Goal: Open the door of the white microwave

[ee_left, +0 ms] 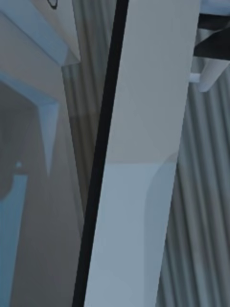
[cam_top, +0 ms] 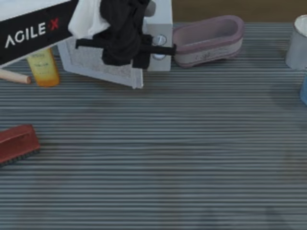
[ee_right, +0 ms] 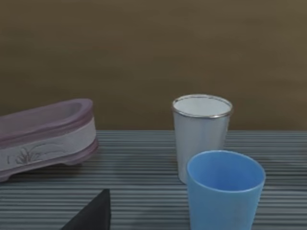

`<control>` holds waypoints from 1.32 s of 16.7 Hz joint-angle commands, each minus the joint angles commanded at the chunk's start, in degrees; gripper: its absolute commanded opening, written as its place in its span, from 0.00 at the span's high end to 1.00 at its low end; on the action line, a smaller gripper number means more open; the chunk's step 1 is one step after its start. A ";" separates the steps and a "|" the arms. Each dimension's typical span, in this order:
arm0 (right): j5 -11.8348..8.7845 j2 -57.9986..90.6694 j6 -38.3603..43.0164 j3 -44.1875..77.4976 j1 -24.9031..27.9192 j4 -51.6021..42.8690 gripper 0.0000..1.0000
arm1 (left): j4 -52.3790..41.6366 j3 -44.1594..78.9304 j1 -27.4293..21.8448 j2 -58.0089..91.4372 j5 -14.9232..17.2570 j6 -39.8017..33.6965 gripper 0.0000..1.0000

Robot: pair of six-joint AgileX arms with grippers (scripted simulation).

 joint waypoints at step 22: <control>0.00 0.00 0.00 0.00 0.00 0.00 0.00 | 3.15 -7.23 1.31 -5.06 3.67 6.68 1.00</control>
